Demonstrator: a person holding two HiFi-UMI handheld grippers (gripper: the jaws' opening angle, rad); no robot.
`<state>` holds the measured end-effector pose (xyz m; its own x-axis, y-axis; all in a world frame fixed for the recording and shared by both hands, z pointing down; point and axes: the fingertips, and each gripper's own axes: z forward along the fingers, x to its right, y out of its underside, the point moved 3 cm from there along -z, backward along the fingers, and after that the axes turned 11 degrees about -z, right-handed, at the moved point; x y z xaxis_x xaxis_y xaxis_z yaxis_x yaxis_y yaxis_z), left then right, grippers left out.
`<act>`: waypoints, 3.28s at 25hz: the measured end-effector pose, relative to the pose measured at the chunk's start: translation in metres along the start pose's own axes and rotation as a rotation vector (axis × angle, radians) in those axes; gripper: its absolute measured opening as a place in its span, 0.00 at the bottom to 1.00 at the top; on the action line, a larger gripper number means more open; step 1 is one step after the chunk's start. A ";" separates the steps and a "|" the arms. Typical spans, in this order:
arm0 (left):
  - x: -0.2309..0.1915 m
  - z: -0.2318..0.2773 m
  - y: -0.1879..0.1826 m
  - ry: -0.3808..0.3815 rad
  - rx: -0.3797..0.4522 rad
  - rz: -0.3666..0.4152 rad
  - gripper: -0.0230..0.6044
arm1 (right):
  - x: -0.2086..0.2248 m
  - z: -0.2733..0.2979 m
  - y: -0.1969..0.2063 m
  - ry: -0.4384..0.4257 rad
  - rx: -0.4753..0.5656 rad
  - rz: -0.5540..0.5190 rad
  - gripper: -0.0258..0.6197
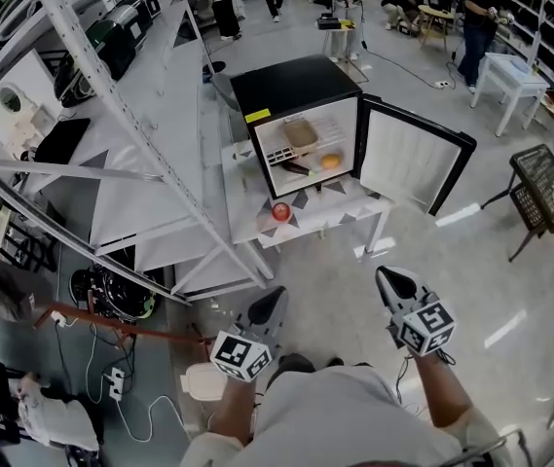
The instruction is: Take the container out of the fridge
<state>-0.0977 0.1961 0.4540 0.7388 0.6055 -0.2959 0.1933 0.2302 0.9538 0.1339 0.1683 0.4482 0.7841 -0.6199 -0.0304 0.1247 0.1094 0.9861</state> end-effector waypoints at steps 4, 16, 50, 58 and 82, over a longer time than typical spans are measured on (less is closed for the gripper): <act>-0.006 0.003 -0.003 0.000 0.001 0.000 0.04 | 0.000 0.008 0.000 -0.007 -0.001 0.000 0.05; -0.054 0.040 -0.019 0.043 -0.002 -0.010 0.04 | 0.013 0.063 -0.005 0.011 -0.022 -0.009 0.05; -0.244 0.165 -0.056 0.236 -0.092 -0.064 0.04 | 0.060 0.249 -0.033 0.179 -0.102 -0.013 0.05; -0.258 0.173 -0.055 0.235 -0.101 -0.073 0.04 | 0.063 0.265 -0.029 0.178 -0.122 -0.010 0.05; -0.249 0.244 -0.063 0.038 -0.033 -0.056 0.04 | 0.153 0.304 -0.030 -0.018 -0.108 -0.044 0.05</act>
<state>-0.1366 -0.1553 0.4810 0.7020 0.6196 -0.3510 0.2114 0.2893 0.9336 0.0647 -0.1660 0.4636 0.7652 -0.6400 -0.0696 0.2246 0.1641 0.9605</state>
